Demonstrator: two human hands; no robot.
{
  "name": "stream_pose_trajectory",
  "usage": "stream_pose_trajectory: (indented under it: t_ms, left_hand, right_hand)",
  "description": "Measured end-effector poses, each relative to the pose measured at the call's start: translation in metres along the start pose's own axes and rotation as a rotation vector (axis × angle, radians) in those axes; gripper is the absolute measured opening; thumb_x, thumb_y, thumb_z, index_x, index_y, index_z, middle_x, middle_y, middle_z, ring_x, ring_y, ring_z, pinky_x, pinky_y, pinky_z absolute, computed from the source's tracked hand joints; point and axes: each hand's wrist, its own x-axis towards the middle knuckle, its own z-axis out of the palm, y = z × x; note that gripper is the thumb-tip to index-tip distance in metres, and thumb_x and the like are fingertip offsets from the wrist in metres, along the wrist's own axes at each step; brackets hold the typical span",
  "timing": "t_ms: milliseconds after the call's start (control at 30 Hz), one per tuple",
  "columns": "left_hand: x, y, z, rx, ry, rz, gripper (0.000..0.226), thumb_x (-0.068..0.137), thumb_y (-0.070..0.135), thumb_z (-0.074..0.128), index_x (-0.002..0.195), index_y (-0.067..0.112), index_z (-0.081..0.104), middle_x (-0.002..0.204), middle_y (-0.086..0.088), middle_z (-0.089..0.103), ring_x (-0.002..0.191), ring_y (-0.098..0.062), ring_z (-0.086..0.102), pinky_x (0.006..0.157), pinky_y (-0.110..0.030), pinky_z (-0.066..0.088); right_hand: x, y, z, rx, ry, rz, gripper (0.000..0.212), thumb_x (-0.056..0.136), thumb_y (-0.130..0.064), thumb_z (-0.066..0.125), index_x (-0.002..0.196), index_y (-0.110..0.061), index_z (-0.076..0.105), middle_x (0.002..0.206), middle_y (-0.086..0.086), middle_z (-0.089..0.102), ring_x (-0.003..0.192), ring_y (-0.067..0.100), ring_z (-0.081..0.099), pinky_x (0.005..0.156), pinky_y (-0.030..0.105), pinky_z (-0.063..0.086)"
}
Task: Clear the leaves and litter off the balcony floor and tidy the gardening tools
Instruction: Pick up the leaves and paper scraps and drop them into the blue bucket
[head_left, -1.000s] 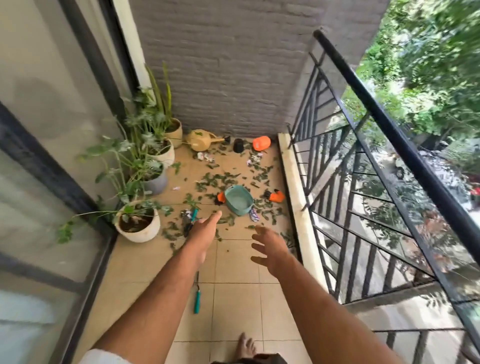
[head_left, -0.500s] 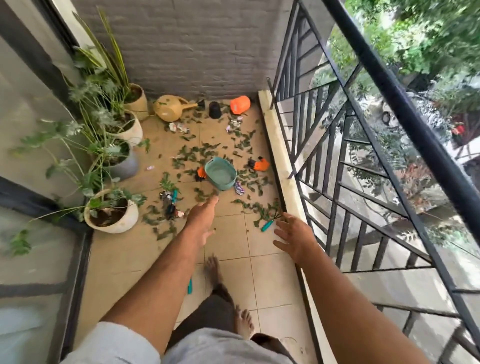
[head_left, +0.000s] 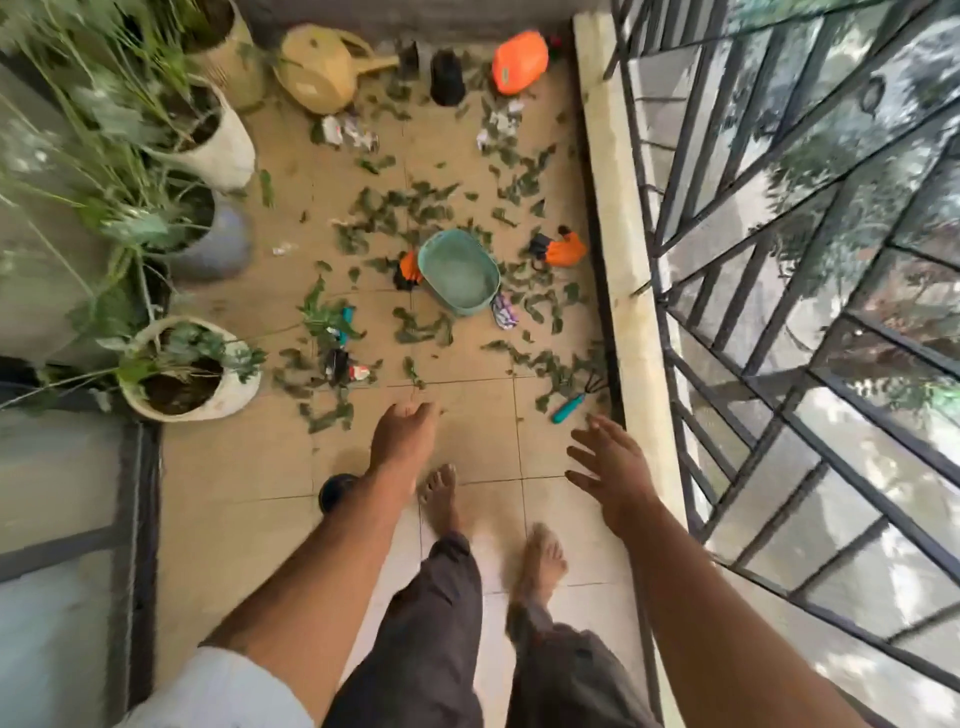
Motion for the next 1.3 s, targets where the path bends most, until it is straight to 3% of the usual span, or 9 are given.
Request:
stream_pose_trajectory:
  t_ms: [200,367,467,633,800,933,1033,1200,1300]
  left_hand:
    - [0.068,0.009,0.085,0.135,-0.057,0.032,0.031,0.092,0.056,0.063,0.095,0.026,0.065,0.099,-0.003,0.073,0.097,-0.031,0.071,0.094,-0.05,0.06]
    - [0.183,-0.037,0.204,0.127,-0.134,0.029,0.03,0.093,0.052,0.066,0.091,0.022,0.068,0.087,0.001,0.073,0.089,-0.026,0.071,0.091,-0.052,0.062]
    - [0.24,-0.049,0.276,0.179,-0.232,0.052,0.023,0.101,0.047,0.063,0.091,0.027,0.062,0.1,0.002,0.07,0.097,-0.025,0.069,0.097,-0.046,0.059]
    - [0.322,-0.051,0.334,0.386,-0.368,0.179,0.026,0.1,0.047,0.06,0.116,0.027,0.067,0.109,0.003,0.069,0.1,-0.021,0.066,0.097,-0.043,0.058]
    - [0.373,-0.036,0.294,0.406,-0.439,0.197,0.024,0.103,0.044,0.063,0.12,0.028,0.068,0.115,0.002,0.071,0.103,-0.017,0.067,0.087,-0.036,0.06]
    - [0.405,-0.035,0.236,0.27,-0.418,0.207,0.016,0.103,0.038,0.066,0.11,0.023,0.069,0.117,-0.004,0.076,0.097,-0.016,0.07,0.077,-0.031,0.053]
    - [0.427,-0.045,0.193,0.161,-0.345,0.193,0.015,0.106,0.034,0.061,0.109,0.022,0.069,0.12,-0.007,0.076,0.099,-0.021,0.071,0.079,-0.034,0.054]
    - [0.437,-0.069,0.124,0.103,-0.237,0.19,0.018,0.107,0.036,0.059,0.111,0.022,0.07,0.114,-0.004,0.075,0.098,-0.021,0.069,0.08,-0.036,0.057]
    - [0.427,-0.084,0.1,0.036,-0.168,0.19,0.02,0.107,0.035,0.058,0.116,0.021,0.07,0.12,-0.006,0.077,0.104,-0.024,0.072,0.095,-0.044,0.06]
  right_hand:
    - [0.178,0.06,-0.004,-0.109,0.062,0.032,0.029,0.104,-0.019,0.06,0.132,-0.027,0.065,0.117,0.008,0.073,0.11,0.029,0.072,0.09,0.049,0.062]
    - [0.363,0.123,-0.009,-0.359,0.195,-0.011,0.037,0.097,-0.037,0.06,0.133,-0.029,0.064,0.113,0.003,0.073,0.096,0.022,0.073,0.085,0.049,0.065]
    - [0.476,0.166,-0.011,-0.474,0.274,-0.046,0.055,0.09,-0.049,0.062,0.137,-0.022,0.06,0.121,0.011,0.072,0.109,0.03,0.071,0.094,0.053,0.06]
    - [0.556,0.19,0.004,-0.481,0.383,-0.066,0.047,0.079,-0.041,0.072,0.109,-0.012,0.05,0.108,0.014,0.064,0.103,0.037,0.07,0.088,0.054,0.061]
    - [0.556,0.182,0.022,-0.471,0.505,-0.101,0.059,0.076,-0.022,0.075,0.122,-0.013,0.04,0.113,0.014,0.06,0.106,0.037,0.063,0.095,0.045,0.053]
    - [0.552,0.177,0.042,-0.264,0.637,-0.137,0.066,0.074,-0.024,0.076,0.129,-0.024,0.04,0.113,0.01,0.058,0.099,0.035,0.064,0.09,0.052,0.058]
    - [0.55,0.175,0.078,-0.096,0.732,-0.279,0.067,0.078,-0.017,0.073,0.132,-0.032,0.037,0.126,0.004,0.05,0.104,0.027,0.059,0.097,0.044,0.053]
    - [0.517,0.21,0.153,-0.295,0.586,-0.553,0.069,0.097,-0.013,0.056,0.152,-0.039,0.025,0.152,0.007,0.037,0.119,0.028,0.056,0.102,0.037,0.044]
    - [0.492,0.25,0.178,-0.487,0.286,-0.658,0.071,0.097,-0.015,0.059,0.152,-0.044,0.024,0.152,0.002,0.044,0.131,0.026,0.052,0.109,0.042,0.045]
